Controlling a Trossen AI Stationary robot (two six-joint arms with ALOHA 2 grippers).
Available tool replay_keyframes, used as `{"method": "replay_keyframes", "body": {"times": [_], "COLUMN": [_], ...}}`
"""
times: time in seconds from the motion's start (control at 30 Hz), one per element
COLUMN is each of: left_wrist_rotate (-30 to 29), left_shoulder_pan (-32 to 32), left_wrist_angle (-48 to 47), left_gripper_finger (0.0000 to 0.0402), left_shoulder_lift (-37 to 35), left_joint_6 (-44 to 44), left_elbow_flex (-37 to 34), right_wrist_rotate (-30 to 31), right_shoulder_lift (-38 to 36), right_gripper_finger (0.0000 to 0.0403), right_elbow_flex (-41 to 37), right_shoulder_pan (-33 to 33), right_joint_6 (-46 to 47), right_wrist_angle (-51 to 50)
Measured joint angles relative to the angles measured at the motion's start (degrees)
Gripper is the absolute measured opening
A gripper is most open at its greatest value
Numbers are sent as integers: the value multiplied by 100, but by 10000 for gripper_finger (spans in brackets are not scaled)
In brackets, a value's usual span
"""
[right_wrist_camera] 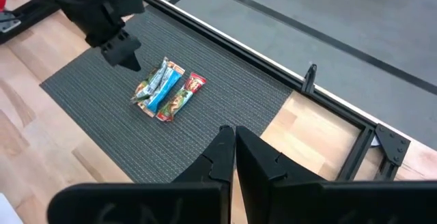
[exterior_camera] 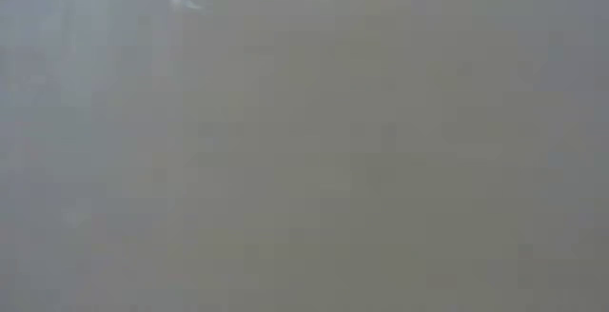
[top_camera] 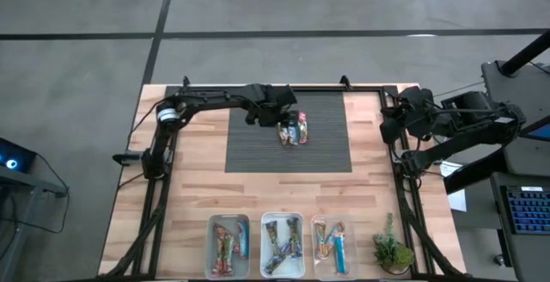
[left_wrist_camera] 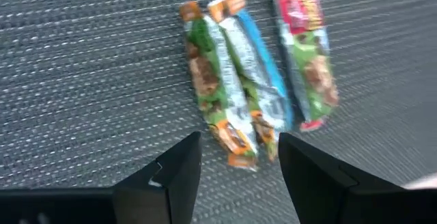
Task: Pick and place Granola Bars by type
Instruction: Put the left yellow granola bar into the transparent bin
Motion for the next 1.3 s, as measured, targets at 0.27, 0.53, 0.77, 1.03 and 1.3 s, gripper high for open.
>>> {"method": "replay_keyframes", "body": {"times": [0.27,0.53,0.77,1.03,1.3], "left_wrist_rotate": [-337,-404,-453,-489,-757], "left_shoulder_pan": [-140,-190,-188,-165,-151], "left_wrist_angle": [18,78,369,411,411], "left_gripper_finger": [178,178,178,178,178], "left_shoulder_lift": [234,307,307,305,324], "left_joint_6": [-331,-715,-499,-685,-962], "left_elbow_flex": [4,4,4,4,2], "right_wrist_rotate": [0,0,-2,-2,-2], "right_shoulder_lift": [0,0,0,0,0], "right_gripper_finger": [8,8,8,8,8], "right_elbow_flex": [0,0,0,0,0], "right_shoulder_pan": [0,0,0,-2,-2], "right_joint_6": [0,63,65,94,107], "right_wrist_angle": [12,13,13,13,13]}}
